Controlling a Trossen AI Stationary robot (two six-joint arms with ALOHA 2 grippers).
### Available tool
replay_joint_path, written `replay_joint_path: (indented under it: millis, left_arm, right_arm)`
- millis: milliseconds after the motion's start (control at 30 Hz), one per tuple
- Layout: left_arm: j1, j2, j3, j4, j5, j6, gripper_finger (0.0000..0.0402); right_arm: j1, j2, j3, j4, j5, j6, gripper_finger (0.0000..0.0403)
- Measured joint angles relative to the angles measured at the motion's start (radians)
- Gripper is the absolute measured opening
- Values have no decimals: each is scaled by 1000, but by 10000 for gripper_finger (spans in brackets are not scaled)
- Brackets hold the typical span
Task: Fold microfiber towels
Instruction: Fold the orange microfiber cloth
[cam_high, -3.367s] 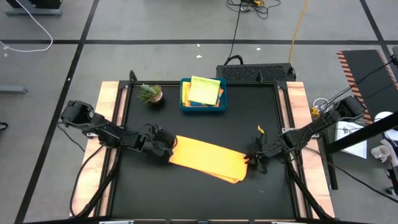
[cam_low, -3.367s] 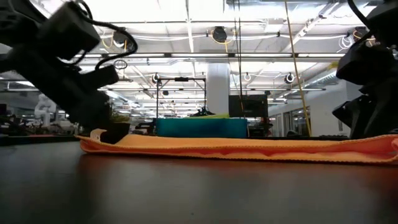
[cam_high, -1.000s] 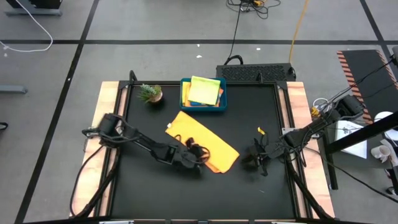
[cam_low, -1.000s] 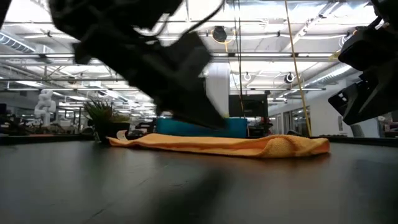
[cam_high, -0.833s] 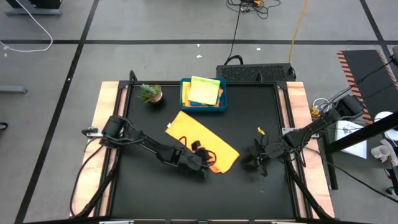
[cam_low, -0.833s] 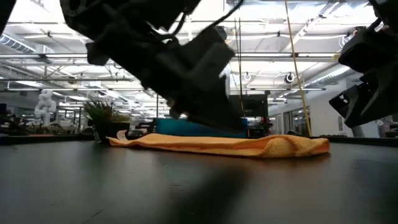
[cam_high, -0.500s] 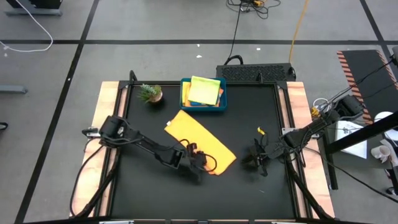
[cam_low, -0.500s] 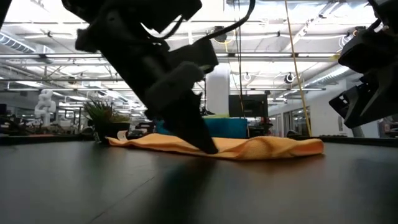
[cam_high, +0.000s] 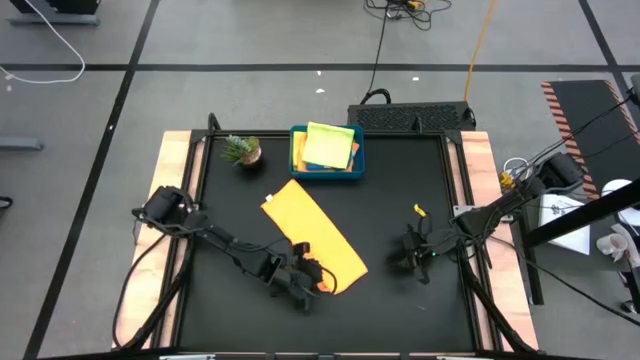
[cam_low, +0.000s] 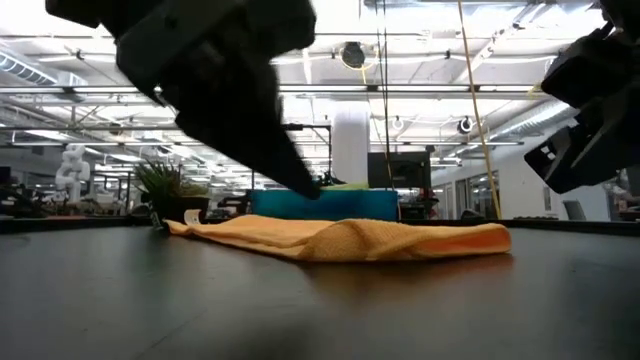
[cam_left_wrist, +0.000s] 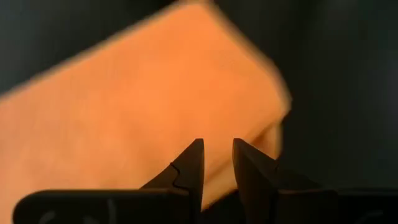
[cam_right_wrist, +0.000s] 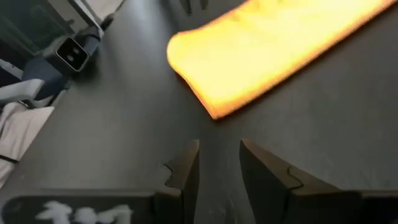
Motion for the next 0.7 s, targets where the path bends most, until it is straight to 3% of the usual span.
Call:
replay_joint_path:
  millis: [200,333,700]
  left_arm:
    - [-37,13,0,43,-39,-30,88]
    - [-47,37,3,83,-59,-44,88]
    - [-48,97,2,132,-41,-101,88]
  right_arm:
    - [1,58,-1,134,0,-44,105]
    - [-1,176,30,292,0,-102,105]
    - [-53,490,235,301,-4,-215,105]
